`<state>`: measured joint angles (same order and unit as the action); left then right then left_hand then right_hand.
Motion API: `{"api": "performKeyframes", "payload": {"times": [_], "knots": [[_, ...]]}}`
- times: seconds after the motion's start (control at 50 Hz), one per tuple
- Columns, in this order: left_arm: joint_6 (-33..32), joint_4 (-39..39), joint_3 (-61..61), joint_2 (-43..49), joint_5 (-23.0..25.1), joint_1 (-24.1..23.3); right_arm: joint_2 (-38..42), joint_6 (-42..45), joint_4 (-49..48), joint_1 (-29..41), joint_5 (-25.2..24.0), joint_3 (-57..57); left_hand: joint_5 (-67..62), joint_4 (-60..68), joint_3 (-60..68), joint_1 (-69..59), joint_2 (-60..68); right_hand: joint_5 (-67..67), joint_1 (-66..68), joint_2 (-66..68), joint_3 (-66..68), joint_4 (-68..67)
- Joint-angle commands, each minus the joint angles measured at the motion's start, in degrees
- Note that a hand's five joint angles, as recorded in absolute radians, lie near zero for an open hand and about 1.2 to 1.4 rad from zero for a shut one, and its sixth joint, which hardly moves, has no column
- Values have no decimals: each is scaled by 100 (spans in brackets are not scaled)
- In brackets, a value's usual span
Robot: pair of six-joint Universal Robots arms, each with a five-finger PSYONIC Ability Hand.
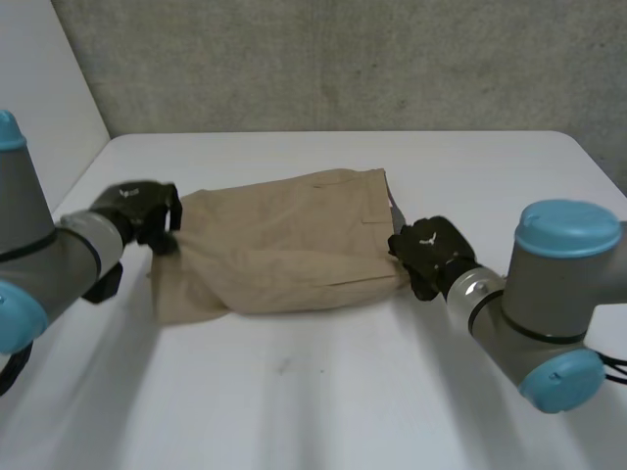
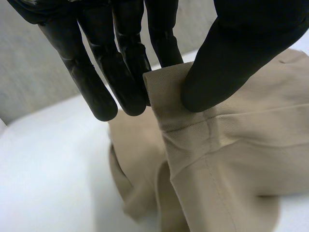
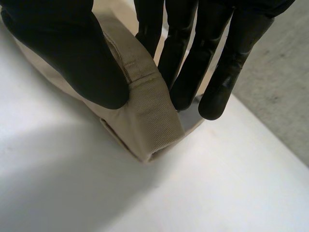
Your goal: Fold the shorts.
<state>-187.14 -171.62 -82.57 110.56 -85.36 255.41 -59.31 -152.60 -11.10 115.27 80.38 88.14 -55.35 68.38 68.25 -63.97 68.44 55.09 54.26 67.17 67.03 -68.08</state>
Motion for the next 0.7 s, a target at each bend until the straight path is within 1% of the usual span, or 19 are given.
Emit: {"api": "performKeyframes", "payload": {"times": [0.02, 0.08, 0.12, 0.16, 0.28, 0.36, 0.44, 0.56, 0.64, 0.7], "knots": [[-375, 462, -1225, -543, 71, -149, -827, 301, 1108, -75, -14, 45, -1465, 1162, 1175, -1603, 1156, 1491, 2574, 1283, 1297, -1192], [-902, 744, -1893, -886, 72, -298, -1144, 503, 1837, -145, -14, 19, -1465, 1162, 1175, -1603, 1156, 1491, 2574, 1283, 1297, -1192], [-1087, 832, -2157, -1027, 72, -386, -1267, 678, 2172, -189, -14, 36, -1465, 1162, 1175, -1603, 1156, 1491, 2574, 1283, 1297, -1192], [-1307, 973, -2544, -1360, 63, -492, -1355, 1029, 2655, -285, -23, 106, -1465, 1162, 1175, -1603, 1156, 1491, 2574, 1283, 1297, -1192], [-1422, 1428, -3107, -2308, 72, -536, -1627, 2171, 3876, -364, 47, 448, -1465, 1162, 1175, -1603, 1156, 1491, 2574, 1283, 1297, -1192], [-1431, 1824, -3151, -2810, 133, -519, -1908, 2515, 4229, -496, 109, 642, -1465, 1162, 1175, -1603, 1156, 1491, 2574, 1283, 1297, -1192], [-1431, 2045, -3134, -3101, 282, -527, -2145, 2595, 4300, -549, 100, 757, -1465, 1162, 1175, -1603, 1156, 1491, 2574, 1283, 1297, -1192], [-1448, 2054, -3055, -3234, 467, -501, -2243, 2604, 4309, -558, 56, 731, -1465, 1162, 1175, -1603, 1156, 1491, 2574, 1283, 1297, -1192], [-1501, 1765, -2809, -3120, 467, -378, -2243, 2560, 4213, -558, 30, 512, -1465, 1162, 1175, -1603, 1156, 1491, 2574, 1283, 1297, -1192], [-1633, 1221, -2502, -2760, 458, -273, -2147, 2298, 3687, -532, 39, 134, -1465, 1162, 1175, -1603, 1156, 1491, 2574, 1283, 1297, -1192]]}}
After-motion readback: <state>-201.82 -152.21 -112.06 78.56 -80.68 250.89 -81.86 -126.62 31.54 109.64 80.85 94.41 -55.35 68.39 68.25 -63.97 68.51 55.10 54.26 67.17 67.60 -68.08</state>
